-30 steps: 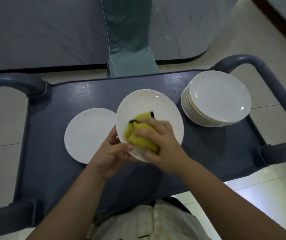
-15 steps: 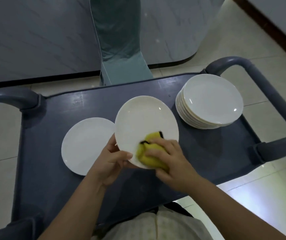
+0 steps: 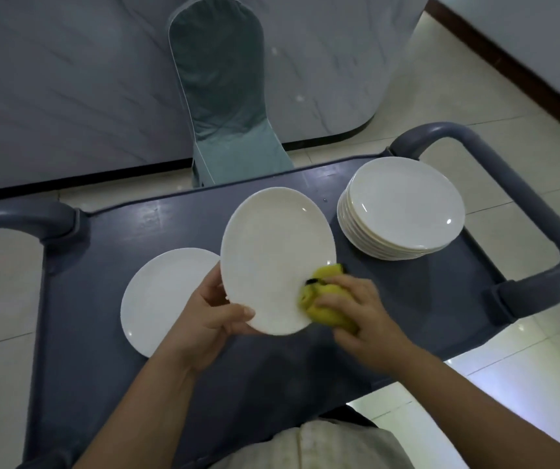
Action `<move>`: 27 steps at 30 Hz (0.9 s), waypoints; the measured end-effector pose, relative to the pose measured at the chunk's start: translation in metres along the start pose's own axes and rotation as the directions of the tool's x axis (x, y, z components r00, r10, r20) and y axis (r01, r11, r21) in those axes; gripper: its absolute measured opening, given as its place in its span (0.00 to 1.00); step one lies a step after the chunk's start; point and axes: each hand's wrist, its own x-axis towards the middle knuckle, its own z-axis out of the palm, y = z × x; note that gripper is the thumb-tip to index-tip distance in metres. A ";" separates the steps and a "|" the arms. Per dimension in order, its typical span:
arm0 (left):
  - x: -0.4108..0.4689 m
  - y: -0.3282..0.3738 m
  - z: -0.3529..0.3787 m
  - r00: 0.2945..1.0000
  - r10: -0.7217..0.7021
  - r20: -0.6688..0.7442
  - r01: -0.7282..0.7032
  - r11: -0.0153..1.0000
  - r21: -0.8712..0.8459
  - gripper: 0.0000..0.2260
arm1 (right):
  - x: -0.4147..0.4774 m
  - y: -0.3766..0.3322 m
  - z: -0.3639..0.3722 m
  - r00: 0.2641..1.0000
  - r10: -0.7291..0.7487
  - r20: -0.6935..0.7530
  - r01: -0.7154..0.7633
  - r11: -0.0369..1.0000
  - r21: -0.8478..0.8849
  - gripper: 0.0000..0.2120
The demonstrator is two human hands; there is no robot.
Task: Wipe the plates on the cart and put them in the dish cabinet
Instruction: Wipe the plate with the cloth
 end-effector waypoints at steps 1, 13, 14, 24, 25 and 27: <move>-0.002 0.000 0.001 1.000 -0.013 0.013 0.013 0.999 0.031 0.34 | 0.005 0.012 -0.004 0.991 0.096 -0.088 -0.097 0.995 0.000 0.23; 0.003 -0.008 0.007 1.000 -0.001 -0.006 0.001 1.000 0.000 0.30 | 0.017 -0.055 0.009 0.996 -0.025 0.083 0.009 0.982 0.189 0.22; 0.003 -0.010 0.008 1.000 -0.001 -0.007 0.001 1.000 -0.008 0.30 | 0.015 -0.053 0.005 0.997 -0.005 0.073 -0.012 0.975 0.224 0.23; 0.000 -0.015 0.024 0.997 0.038 -0.061 -0.045 0.992 -0.120 0.27 | 0.022 -0.057 -0.010 0.986 0.165 -0.022 -0.158 0.969 0.191 0.30; 0.000 -0.016 0.025 0.996 0.035 -0.080 -0.044 0.991 -0.124 0.28 | 0.023 -0.059 -0.009 0.990 0.123 -0.064 -0.114 0.984 0.138 0.27; 0.000 -0.017 0.027 0.992 0.026 -0.124 -0.043 0.990 -0.137 0.29 | 0.023 -0.065 -0.011 0.992 0.089 -0.084 -0.075 0.985 0.158 0.23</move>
